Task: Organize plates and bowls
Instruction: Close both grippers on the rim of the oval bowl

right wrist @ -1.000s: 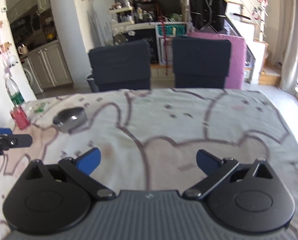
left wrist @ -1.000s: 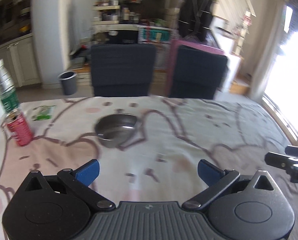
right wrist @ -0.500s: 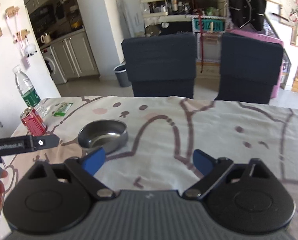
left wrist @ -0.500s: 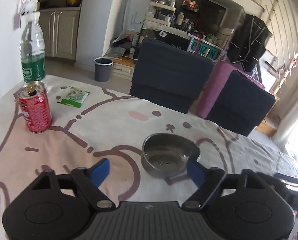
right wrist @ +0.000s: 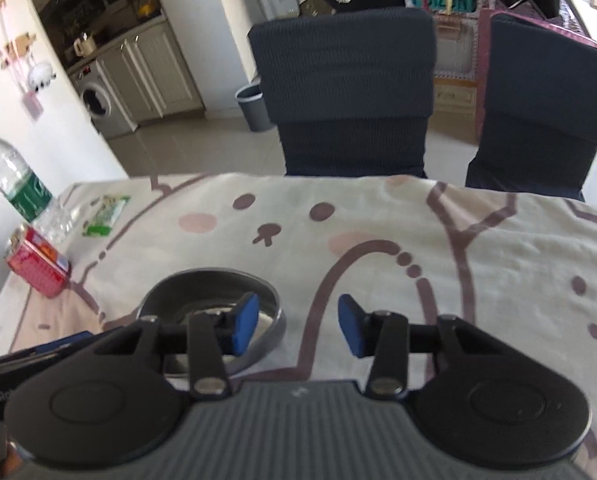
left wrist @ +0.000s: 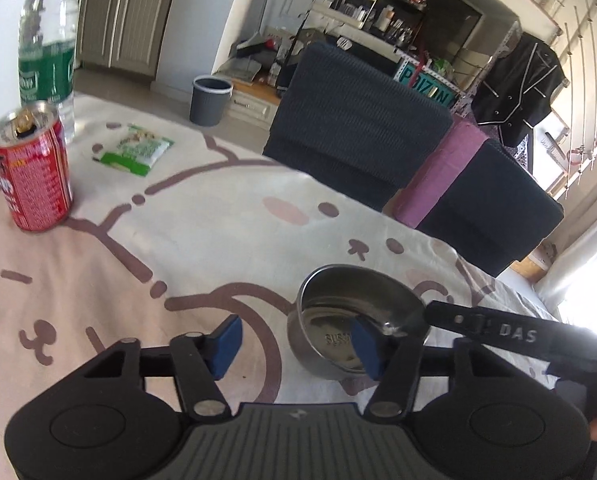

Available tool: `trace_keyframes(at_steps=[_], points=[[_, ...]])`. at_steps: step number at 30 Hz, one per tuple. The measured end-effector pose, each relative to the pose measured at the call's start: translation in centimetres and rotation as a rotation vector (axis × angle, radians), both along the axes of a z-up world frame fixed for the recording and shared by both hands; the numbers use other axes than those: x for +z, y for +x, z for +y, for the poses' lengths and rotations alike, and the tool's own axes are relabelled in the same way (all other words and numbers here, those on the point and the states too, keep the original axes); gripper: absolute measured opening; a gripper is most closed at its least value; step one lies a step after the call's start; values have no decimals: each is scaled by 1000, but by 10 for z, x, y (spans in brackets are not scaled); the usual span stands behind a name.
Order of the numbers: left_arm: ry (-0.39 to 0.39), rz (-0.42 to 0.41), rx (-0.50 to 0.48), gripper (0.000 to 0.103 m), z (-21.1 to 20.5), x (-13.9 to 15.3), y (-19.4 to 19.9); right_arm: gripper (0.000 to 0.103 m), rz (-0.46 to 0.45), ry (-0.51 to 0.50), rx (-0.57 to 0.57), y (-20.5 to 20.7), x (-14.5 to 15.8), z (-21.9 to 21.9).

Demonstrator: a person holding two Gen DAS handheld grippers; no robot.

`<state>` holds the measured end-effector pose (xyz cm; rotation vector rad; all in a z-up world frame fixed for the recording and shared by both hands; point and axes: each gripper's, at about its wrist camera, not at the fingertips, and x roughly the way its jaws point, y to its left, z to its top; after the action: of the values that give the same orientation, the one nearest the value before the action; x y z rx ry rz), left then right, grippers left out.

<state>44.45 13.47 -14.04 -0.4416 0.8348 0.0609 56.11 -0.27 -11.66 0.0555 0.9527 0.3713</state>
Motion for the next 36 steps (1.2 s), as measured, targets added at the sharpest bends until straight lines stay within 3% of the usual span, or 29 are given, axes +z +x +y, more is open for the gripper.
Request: trace_keyframes(at_steps=[2,5,6,9,11,16,26,36], points=[[-13,6,-5,47,1,-4,4,48,14,1,7,3,-7,7],[-34,9,-6,35,4,-7,6,32,30,-4,10,4,-17,17],[-39,12,-5,34,4,-8,7,23,32,-19,14,4,-20,21],[-72,31,-14,32,4,-13,9,16,24,-24,24,0,-22,28],[-86,40,-32,22,3,-16,9,16,17,-30,30,-3,-21,29],[-41,33,-34,10,0,-7,7,15,4,-49,38,-14,-18,31],[-19,-11,-70,7,-21,31,-22,14,-83,-67,11,-63,19,12],[11,-75,-216,6,-84,83,-83,14,-162,-27,-78,-150,68,-61]])
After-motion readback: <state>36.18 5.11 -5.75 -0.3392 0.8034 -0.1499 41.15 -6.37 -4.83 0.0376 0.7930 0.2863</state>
